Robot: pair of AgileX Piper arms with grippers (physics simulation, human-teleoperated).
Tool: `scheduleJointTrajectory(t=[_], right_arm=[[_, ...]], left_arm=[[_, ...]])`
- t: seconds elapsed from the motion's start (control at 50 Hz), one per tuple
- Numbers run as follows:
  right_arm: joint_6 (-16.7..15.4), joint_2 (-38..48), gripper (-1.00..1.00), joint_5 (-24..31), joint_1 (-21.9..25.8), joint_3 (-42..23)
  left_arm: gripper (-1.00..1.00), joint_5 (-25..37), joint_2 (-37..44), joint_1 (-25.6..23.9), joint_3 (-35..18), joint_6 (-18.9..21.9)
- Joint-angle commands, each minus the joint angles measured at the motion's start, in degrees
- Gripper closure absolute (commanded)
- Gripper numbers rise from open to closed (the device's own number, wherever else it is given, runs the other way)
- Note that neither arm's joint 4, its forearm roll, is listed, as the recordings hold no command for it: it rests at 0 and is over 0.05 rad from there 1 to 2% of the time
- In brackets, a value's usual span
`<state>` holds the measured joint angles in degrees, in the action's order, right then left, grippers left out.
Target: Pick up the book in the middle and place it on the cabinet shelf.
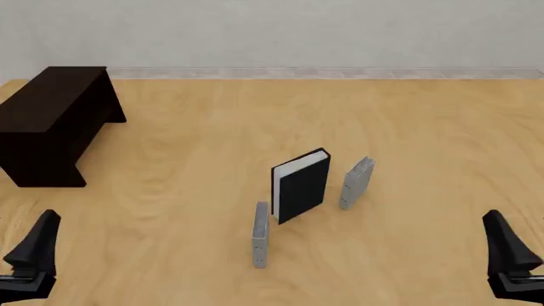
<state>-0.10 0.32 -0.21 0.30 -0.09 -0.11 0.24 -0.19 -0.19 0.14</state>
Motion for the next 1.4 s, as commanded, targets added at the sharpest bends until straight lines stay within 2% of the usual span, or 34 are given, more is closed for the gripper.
scheduleJointTrajectory(t=[0.02, 0.18, 0.2, 0.22, 0.26, 0.34, 0.36, 0.48, 0.62, 0.8, 0.88, 0.94, 1.06, 1.1, 1.14, 1.16, 1.18, 1.2, 1.4], right_arm=[[-0.33, -0.07, -1.00, 0.25, -0.34, -0.35], [-0.30, -0.02, -1.00, -0.01, -0.35, -0.22], [-0.29, 0.00, -1.00, -0.05, -0.35, -0.21], [-0.29, 0.00, -1.00, -0.05, -0.35, -0.21], [-0.27, -0.21, -1.00, 0.32, -0.36, -0.38], [-0.25, -0.23, -1.00, 0.27, -0.36, -0.31], [-0.24, -0.24, -1.00, 0.31, -0.36, -0.35], [-0.23, -0.24, -1.00, 0.28, -0.37, -0.33], [-0.21, -0.17, -1.00, 0.05, -0.37, -0.17], [-0.21, -0.17, -1.00, 0.14, -0.38, -0.27], [-0.20, -0.19, -1.00, 0.29, -0.37, -0.40], [-0.20, -0.18, -1.00, 0.28, -0.37, -0.40], [-0.19, -0.11, -1.00, 0.11, -0.37, -0.30], [-0.19, -0.11, -1.00, 0.11, -0.37, -0.30], [-0.19, -0.16, -1.00, 0.19, -0.37, -0.34], [-0.19, -0.17, -1.00, 0.26, -0.37, -0.39], [-0.19, -0.17, -1.00, 0.26, -0.37, -0.39], [-0.19, -0.18, -1.00, 0.28, -0.37, -0.40], [-0.18, -0.15, -1.00, 0.11, -0.37, -0.27]], left_arm=[[-1.00, -2.05, 1.71, -0.30, 0.01, -0.45], [-1.00, -10.85, 10.86, -1.41, 0.18, -1.55], [-1.00, -14.99, 15.14, -2.74, 0.17, -0.71], [-1.00, -15.49, 15.64, -2.74, 0.17, -0.71], [-1.00, -20.73, 20.69, -3.02, 0.14, -1.25], [-1.00, -29.72, 28.77, -4.34, 0.09, 0.41], [-1.00, -33.78, 32.83, -6.18, -0.43, 0.27], [-1.00, -41.23, 42.06, -9.40, -2.51, 1.49], [-1.00, -45.27, 48.78, -11.39, -4.93, 1.41], [-1.00, -48.09, 55.45, -14.65, -8.05, 1.62], [-1.00, -47.76, 57.76, -17.15, -10.11, 2.35], [-1.00, -47.58, 58.86, -17.22, -11.01, 2.75], [-1.00, -44.90, 60.59, -19.85, -14.09, 3.52], [-1.00, -44.06, 61.82, -20.64, -14.84, 6.55], [-1.00, -43.13, 62.13, -20.92, -15.37, 5.38], [-1.00, -41.53, 62.36, -20.56, -16.61, 3.36], [-1.00, -41.48, 62.33, -20.56, -16.64, 3.36], [-1.00, -41.33, 63.39, -21.10, -17.03, 5.19], [-1.00, -35.72, 66.27, -22.78, -23.05, 6.19]])
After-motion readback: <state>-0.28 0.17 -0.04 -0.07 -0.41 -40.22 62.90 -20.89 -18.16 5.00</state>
